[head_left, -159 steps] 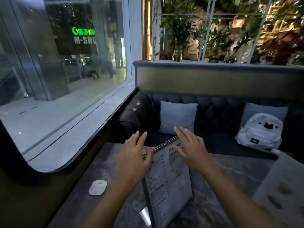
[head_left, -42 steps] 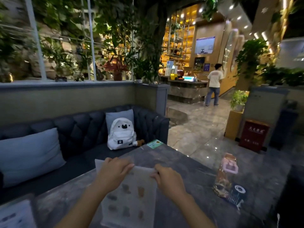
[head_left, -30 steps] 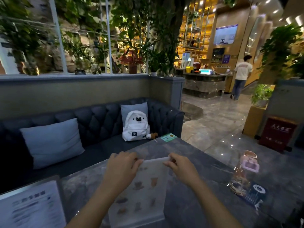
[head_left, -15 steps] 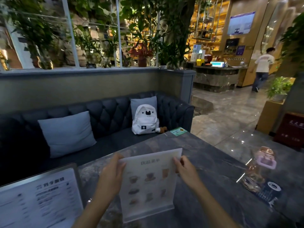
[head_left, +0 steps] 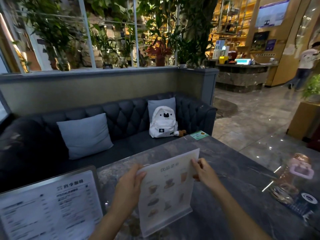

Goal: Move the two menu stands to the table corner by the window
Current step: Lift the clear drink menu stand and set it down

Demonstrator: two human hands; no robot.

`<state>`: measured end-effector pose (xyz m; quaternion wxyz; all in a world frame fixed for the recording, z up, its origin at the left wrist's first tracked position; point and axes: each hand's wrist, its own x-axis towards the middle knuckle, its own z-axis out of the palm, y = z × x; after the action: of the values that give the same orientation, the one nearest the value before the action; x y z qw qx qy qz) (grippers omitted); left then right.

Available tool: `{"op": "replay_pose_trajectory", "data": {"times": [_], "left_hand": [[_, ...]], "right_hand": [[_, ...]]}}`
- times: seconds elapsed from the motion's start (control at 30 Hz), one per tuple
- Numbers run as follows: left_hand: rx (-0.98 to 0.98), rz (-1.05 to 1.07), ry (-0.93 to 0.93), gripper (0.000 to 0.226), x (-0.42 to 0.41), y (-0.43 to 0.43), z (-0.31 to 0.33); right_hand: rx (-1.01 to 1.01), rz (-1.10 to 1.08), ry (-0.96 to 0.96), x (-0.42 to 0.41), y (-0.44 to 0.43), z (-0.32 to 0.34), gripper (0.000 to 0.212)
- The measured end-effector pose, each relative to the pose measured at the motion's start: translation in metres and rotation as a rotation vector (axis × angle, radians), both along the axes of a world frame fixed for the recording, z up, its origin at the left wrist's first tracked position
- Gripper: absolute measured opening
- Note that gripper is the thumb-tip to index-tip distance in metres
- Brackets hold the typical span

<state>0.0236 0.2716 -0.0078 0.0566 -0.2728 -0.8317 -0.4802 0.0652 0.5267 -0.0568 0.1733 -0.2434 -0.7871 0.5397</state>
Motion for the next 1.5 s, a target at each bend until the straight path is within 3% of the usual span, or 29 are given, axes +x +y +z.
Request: {"op": "replay_pose_trajectory", "data": {"times": [0.33,0.5,0.77,0.87,1.23,1.37,1.5], "left_hand": [[-0.01,0.01,0.005,0.019,-0.003,0.0,-0.003],[0.001,0.016,0.007,0.01,-0.004,-0.001,-0.004],[0.054,0.084,0.031,0.012,-0.01,-0.022,0.008],[0.059,0.144,0.078,0.018,-0.015,-0.04,0.014],[0.003,0.398,0.149,0.012,-0.027,-0.155,0.019],[0.006,0.492,0.139,0.007,-0.025,-0.201,0.015],[-0.071,0.571,0.156,0.018,-0.021,-0.239,0.006]], "right_hand": [[0.023,0.014,0.011,0.001,-0.003,0.001,0.025],[0.057,0.016,-0.006,0.002,-0.003,0.005,0.033],[0.468,-0.162,0.097,-0.003,-0.015,0.063,0.054],[0.6,-0.158,0.191,-0.008,-0.031,0.087,0.047],[0.734,0.249,0.262,-0.057,-0.156,0.106,0.047],[0.69,0.366,0.178,-0.073,-0.198,0.097,0.05],[0.585,0.453,0.103,-0.084,-0.227,0.084,0.048]]}}
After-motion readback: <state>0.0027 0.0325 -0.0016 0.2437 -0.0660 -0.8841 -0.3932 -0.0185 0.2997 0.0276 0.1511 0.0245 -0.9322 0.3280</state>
